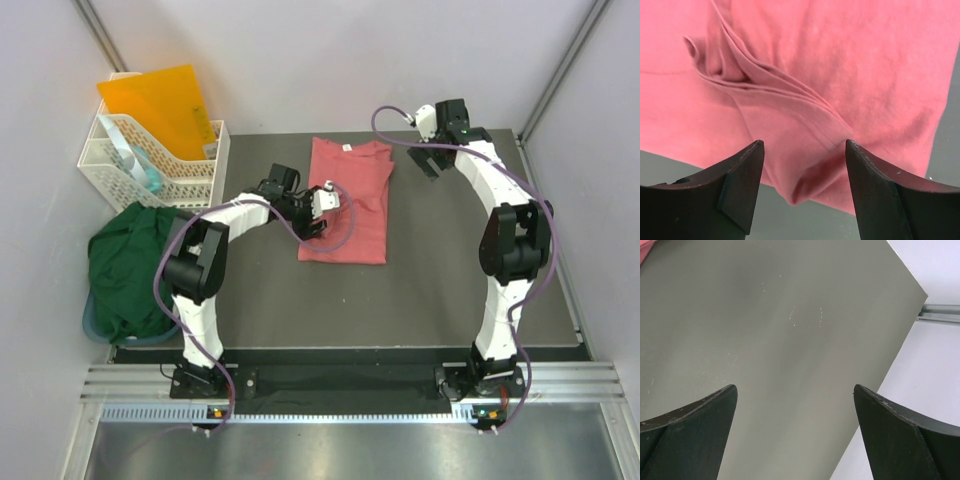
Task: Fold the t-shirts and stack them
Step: Fold the folded rectangular tshirt in 1/3 of the way
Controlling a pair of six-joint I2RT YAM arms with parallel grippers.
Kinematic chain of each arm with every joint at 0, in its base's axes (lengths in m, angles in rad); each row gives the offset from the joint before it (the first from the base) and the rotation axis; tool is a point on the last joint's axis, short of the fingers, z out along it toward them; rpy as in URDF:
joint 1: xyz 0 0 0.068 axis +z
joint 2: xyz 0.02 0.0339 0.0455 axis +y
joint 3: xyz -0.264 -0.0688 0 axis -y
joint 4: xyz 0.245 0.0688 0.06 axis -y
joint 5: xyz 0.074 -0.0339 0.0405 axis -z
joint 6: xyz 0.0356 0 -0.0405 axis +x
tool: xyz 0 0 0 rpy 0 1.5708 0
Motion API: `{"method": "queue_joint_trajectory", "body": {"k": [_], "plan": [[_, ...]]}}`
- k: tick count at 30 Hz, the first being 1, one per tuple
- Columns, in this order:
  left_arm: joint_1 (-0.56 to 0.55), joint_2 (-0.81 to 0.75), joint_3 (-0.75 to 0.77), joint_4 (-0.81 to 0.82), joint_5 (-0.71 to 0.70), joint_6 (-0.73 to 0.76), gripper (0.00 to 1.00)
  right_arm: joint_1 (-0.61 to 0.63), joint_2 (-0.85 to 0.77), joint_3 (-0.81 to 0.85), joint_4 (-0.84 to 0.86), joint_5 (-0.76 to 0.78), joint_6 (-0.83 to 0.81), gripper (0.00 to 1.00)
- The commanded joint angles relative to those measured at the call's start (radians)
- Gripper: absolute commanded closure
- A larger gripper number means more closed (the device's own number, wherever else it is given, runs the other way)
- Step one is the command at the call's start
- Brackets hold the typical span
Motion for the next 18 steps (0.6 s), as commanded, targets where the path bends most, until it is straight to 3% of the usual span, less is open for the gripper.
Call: {"method": "queue_joint_trajectory", "body": {"k": [1,11,14,15,17,18], "plan": [[-0.011,0.011,0.058,0.03,0.077,0.022,0.3,0.013,-0.005,0.021,0.03,0.012,-0.002,0.0],[-0.016,0.027,0.067,-0.053,0.1,0.066,0.34,0.013,-0.005,0.007,0.04,0.024,-0.016,0.0],[-0.016,0.027,0.067,-0.062,0.091,0.074,0.46,0.014,0.003,0.013,0.048,0.025,-0.016,0.0],[-0.016,0.029,0.067,-0.064,0.091,0.074,0.59,0.016,0.006,0.016,0.045,0.025,-0.016,0.0],[-0.014,0.032,0.067,-0.067,0.086,0.077,0.72,0.016,0.015,0.024,0.045,0.026,-0.016,0.0],[-0.014,0.032,0.067,-0.067,0.083,0.077,0.85,0.016,0.018,0.025,0.045,0.028,-0.019,0.0]]}}
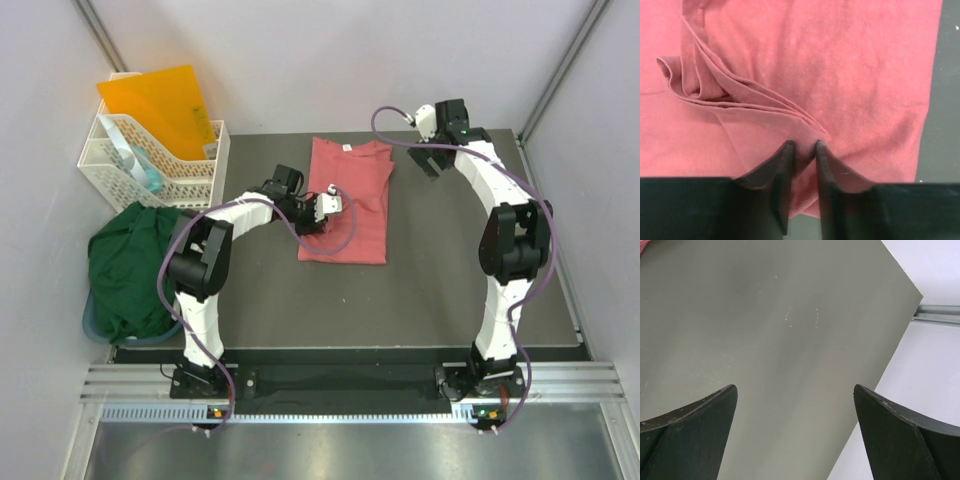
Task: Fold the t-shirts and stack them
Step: Fold the folded rectangular tshirt in 1/3 of the way
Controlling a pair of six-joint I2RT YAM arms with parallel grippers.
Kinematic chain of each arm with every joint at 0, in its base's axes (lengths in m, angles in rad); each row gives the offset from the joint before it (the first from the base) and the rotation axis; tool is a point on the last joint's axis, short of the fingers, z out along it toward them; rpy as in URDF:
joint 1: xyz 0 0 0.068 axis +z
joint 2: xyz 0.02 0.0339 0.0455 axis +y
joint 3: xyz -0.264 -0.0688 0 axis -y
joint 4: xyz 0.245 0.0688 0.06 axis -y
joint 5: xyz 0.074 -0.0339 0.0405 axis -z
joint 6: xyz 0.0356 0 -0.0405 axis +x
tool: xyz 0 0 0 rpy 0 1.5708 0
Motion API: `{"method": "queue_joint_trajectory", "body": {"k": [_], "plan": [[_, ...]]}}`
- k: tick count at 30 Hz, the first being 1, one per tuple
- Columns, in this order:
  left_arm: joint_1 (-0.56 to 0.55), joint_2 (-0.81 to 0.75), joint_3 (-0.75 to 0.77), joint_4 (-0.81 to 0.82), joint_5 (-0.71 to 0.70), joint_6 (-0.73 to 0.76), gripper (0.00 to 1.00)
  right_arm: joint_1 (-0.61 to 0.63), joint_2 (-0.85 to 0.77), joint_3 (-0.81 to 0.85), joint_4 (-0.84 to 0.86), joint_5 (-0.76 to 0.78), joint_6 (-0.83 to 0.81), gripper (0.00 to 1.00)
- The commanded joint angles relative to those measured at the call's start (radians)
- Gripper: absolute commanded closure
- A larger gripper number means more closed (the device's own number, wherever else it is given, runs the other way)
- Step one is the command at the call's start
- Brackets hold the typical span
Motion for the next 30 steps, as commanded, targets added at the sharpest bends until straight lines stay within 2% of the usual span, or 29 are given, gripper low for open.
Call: {"method": "queue_joint_trajectory", "body": {"k": [1,7,10,14,15,17,20,24,30], "plan": [[-0.001,0.0,0.032,-0.015,0.028,0.025,0.9,0.016,0.018,0.029,0.035,0.019,-0.011,0.0],[0.0,0.004,0.032,0.014,0.012,0.01,0.95,0.016,0.024,0.029,0.036,0.022,-0.015,0.0],[0.002,0.0,0.015,0.082,-0.033,-0.056,0.98,0.016,0.027,0.029,0.036,0.022,-0.015,0.0],[0.01,-0.011,-0.042,0.371,-0.169,-0.227,0.98,0.017,0.027,0.027,0.036,0.022,-0.013,0.0],[0.011,-0.01,-0.048,0.413,-0.217,-0.308,0.97,0.017,0.029,0.027,0.036,0.02,-0.011,0.0],[0.017,0.007,-0.042,0.448,-0.298,-0.369,0.91,0.019,0.029,0.027,0.036,0.02,-0.01,0.0],[0.031,0.036,-0.014,0.476,-0.365,-0.436,0.88,0.02,0.03,0.027,0.035,0.022,-0.011,0.0],[0.04,0.066,0.023,0.49,-0.465,-0.501,0.8,0.022,0.032,0.029,0.035,0.025,-0.015,0.0],[0.04,0.112,0.053,0.518,-0.649,-0.539,0.73,0.026,0.03,0.021,0.033,0.025,-0.01,0.0]]}}
